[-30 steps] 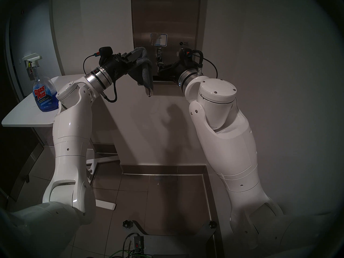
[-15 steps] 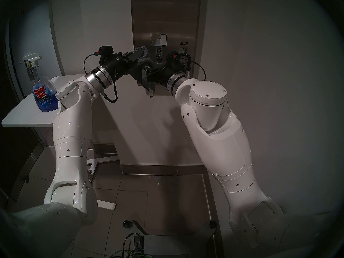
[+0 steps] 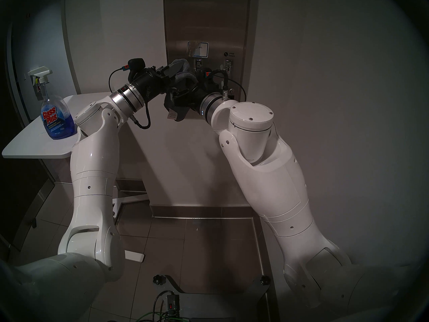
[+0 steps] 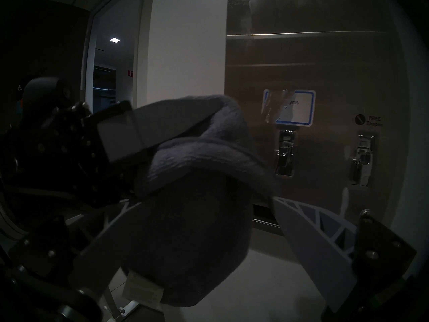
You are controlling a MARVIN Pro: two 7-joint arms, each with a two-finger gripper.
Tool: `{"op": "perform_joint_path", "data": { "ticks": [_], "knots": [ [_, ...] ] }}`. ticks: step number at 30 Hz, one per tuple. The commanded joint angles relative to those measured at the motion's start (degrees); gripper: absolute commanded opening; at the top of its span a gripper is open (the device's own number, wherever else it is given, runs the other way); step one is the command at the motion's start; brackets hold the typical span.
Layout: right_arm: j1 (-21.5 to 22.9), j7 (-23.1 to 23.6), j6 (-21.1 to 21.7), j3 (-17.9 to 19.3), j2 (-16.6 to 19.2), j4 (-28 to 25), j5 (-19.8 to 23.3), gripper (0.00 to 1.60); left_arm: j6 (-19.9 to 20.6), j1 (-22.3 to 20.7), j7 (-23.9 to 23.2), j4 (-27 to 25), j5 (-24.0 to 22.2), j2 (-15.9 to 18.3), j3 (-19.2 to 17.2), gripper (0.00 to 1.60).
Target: Pick up the cloth and wipe the surface
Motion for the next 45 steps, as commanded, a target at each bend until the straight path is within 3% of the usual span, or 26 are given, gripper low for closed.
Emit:
{"op": "perform_joint_path", "data": {
  "ticks": [1,25,26,27,28,36,45],
  "knots": [
    [2.94,-0.45,-3.8,-0.21,-1.93,1.29,-1.02,1.6,2.52,-0.67,-0.53,-3.22,-2.01,-1.79,0.33,0.0],
    [2.22,-3.32,-8.66,0.6,-2.19,4.04,-3.06,1.59,8.7,-0.52,1.35,-4.49,-2.71,-2.07,-3.88,0.0],
    [2.12,-3.32,-8.74,0.61,-2.12,3.99,-3.04,0.71,8.72,-0.64,1.43,-4.38,-2.64,-2.11,-3.86,0.0],
    [2.0,-3.28,-8.77,0.67,-2.02,3.96,-2.97,0.45,8.72,-0.83,1.56,-4.22,-2.56,-2.15,-3.86,0.0],
    [1.91,-3.23,-8.83,0.73,-1.92,3.93,-2.92,0.0,8.76,-0.98,1.68,-4.1,-2.51,-2.2,-3.87,0.0],
    [1.37,-2.85,-8.69,1.82,-1.05,3.28,-2.56,0.0,8.12,-2.14,3.7,-2.63,-1.66,-2.74,-4.14,0.0],
    [-0.31,-1.85,-7.6,3.04,0.55,0.44,-2.39,0.0,1.6,-4.49,7.85,2.47,3.0,-1.4,-3.95,0.0]
  ]
}}
